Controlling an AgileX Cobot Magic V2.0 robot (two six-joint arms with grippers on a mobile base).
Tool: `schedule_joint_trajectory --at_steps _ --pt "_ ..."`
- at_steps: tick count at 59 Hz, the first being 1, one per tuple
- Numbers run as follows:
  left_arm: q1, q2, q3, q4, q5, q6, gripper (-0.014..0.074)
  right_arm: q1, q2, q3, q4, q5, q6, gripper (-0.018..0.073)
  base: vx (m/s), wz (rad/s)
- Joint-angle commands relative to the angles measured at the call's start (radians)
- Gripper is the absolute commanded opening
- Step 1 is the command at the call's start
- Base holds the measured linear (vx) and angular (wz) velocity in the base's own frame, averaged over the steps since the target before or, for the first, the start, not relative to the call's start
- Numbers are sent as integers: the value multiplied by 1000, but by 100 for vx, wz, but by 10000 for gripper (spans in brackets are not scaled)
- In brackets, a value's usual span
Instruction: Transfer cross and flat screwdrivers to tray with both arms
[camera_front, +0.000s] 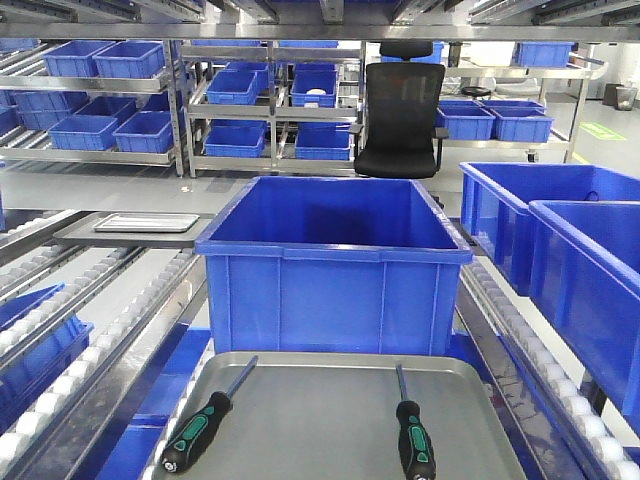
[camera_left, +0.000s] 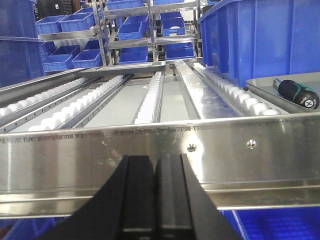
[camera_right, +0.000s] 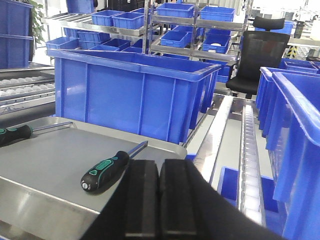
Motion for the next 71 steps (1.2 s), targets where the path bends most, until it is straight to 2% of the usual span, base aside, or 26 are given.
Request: schedule_joint_trajectory --at_steps 1,50,56,65,68,71 --pt "1 -14 -24 -7 -83 -11 0 -3 7 -29 -14 -80 -2 -8 0 0" --pt "1 -14 -24 -7 -83 -11 0 -3 4 -15 0 -88 -7 -8 0 0" --pt "1 -14 -24 -7 -83 -11 0 -3 -18 100 51 -182 -3 -8 0 0" --pt "1 -14 -24 -7 -83 -11 0 -9 -98 376 116 -410 7 -8 0 0" --pt "1 -14 -24 -7 -83 -11 0 -21 -147 441 129 -439 7 -8 0 0" --pt "1 -14 -24 -7 -82 -11 0 -45 -198 431 145 -353 2 -8 0 0"
